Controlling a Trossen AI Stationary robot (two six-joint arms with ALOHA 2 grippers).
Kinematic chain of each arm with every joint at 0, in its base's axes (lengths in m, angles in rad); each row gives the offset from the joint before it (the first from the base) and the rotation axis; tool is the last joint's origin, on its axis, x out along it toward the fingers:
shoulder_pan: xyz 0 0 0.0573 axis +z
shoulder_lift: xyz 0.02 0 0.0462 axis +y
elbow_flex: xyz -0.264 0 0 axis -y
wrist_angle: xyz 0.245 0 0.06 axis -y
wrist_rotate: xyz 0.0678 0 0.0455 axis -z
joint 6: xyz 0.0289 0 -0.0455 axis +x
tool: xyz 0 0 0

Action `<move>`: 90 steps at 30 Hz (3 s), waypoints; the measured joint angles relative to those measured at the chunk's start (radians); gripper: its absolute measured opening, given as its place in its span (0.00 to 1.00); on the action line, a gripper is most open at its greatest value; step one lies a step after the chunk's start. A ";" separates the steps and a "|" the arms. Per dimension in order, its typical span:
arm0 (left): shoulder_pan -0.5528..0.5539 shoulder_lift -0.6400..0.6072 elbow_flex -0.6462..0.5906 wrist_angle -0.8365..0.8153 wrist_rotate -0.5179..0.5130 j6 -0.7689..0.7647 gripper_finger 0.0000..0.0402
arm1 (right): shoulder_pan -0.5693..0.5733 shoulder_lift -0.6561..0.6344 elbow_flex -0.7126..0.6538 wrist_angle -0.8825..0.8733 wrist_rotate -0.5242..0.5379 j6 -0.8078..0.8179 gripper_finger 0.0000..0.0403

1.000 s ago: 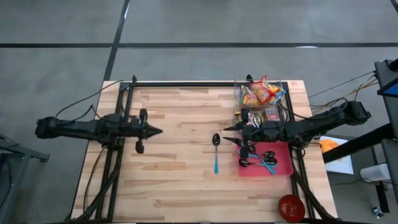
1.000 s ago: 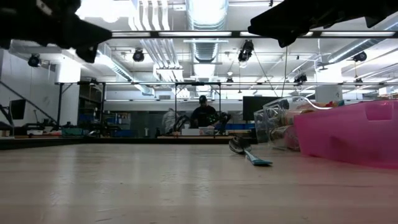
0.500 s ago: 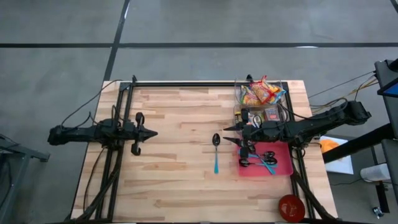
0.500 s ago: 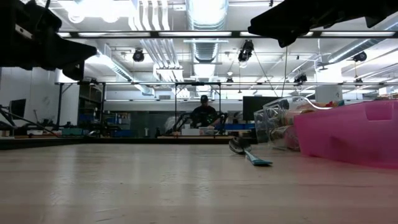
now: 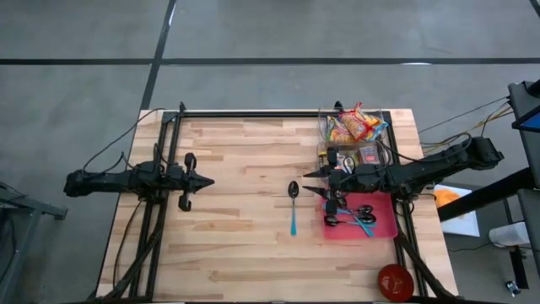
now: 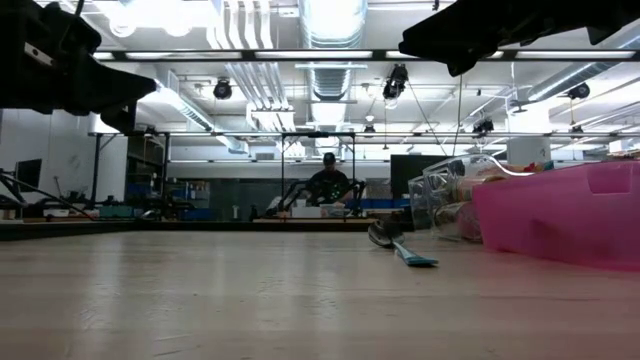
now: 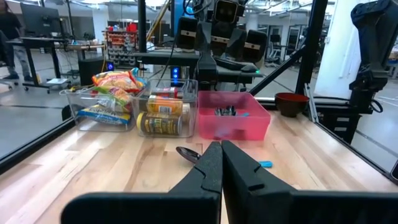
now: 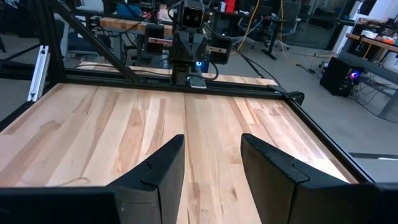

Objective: Pick & Place Food Item
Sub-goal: Put the blue spoon into the red bin

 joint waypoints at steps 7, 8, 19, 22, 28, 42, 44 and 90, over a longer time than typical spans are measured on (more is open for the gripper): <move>0.000 0.000 0.000 0.000 -0.001 0.000 0.00 | 0.000 0.000 0.000 0.000 0.000 0.000 0.39; 0.000 0.000 0.000 0.000 -0.001 0.000 0.00 | 0.000 0.000 0.000 0.000 0.000 0.000 0.39; 0.000 0.000 0.000 -0.001 -0.003 0.000 0.00 | 0.000 0.000 0.000 0.001 0.000 0.000 0.39; 0.000 0.000 0.000 -0.001 -0.003 0.000 0.00 | 0.000 0.000 0.000 0.008 -0.001 0.011 0.39; 0.000 0.000 0.000 -0.001 -0.003 0.001 0.00 | 0.000 0.000 0.000 0.008 -0.001 0.202 0.39; 0.000 0.000 -0.001 -0.002 -0.002 0.003 0.00 | 0.000 0.000 0.097 -0.283 -0.001 0.658 0.39; 0.000 0.000 -0.001 -0.002 -0.002 0.003 0.00 | 0.000 0.000 0.135 -0.365 0.000 0.680 0.39; 0.000 0.059 -0.001 -0.002 -0.002 0.001 0.00 | -0.018 0.790 0.776 -1.124 0.034 1.250 0.38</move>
